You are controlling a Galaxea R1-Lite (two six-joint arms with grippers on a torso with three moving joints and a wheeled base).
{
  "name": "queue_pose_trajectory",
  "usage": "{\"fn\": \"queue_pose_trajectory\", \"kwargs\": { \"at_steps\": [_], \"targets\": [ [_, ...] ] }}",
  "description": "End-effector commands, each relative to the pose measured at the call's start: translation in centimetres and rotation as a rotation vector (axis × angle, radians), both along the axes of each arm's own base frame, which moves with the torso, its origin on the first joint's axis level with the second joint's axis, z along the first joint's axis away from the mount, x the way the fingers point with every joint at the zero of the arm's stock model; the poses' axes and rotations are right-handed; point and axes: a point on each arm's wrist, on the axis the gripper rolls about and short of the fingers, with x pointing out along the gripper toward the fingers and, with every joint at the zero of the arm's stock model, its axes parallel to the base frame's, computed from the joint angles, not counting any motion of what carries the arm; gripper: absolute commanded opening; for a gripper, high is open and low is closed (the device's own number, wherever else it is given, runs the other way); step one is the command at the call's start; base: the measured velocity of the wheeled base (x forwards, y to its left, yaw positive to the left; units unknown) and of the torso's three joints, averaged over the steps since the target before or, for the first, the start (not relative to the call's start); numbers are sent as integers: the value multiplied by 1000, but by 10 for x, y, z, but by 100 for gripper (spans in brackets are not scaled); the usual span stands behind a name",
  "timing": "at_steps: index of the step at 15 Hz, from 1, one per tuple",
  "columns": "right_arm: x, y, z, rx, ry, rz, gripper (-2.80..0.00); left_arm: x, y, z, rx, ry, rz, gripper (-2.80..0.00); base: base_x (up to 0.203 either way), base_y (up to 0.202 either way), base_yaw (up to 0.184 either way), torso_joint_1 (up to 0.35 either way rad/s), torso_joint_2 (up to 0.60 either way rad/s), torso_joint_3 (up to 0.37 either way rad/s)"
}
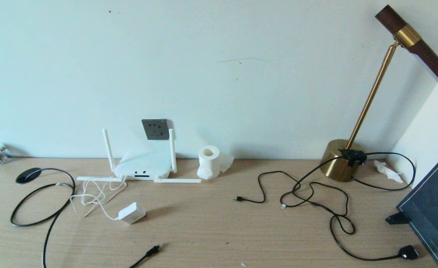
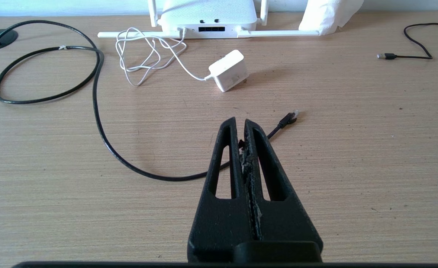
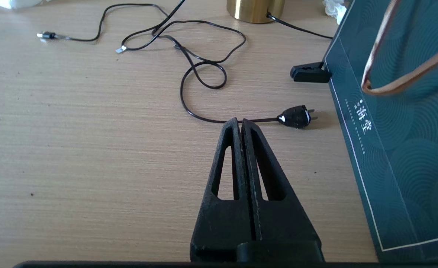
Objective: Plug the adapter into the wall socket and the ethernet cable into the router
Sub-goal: Pick up plug
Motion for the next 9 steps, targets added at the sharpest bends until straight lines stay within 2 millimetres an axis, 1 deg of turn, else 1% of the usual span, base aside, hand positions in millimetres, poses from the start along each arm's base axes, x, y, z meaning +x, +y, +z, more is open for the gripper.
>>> {"fn": "queue_pose_trajectory", "kwargs": {
  "at_steps": [1,7,9],
  "targets": [
    [0,0,0,1,2,-2,-280,0,0,0,0,2,1,-280,0,0,0,0,0,0],
    [0,0,0,2,2,-1,-280,0,0,0,9,8,0,-280,0,0,0,0,0,0],
    [0,0,0,2,2,-1,-280,-1,-1,2,50,-7,-34,-280,0,0,0,0,0,0]
  ]
}}
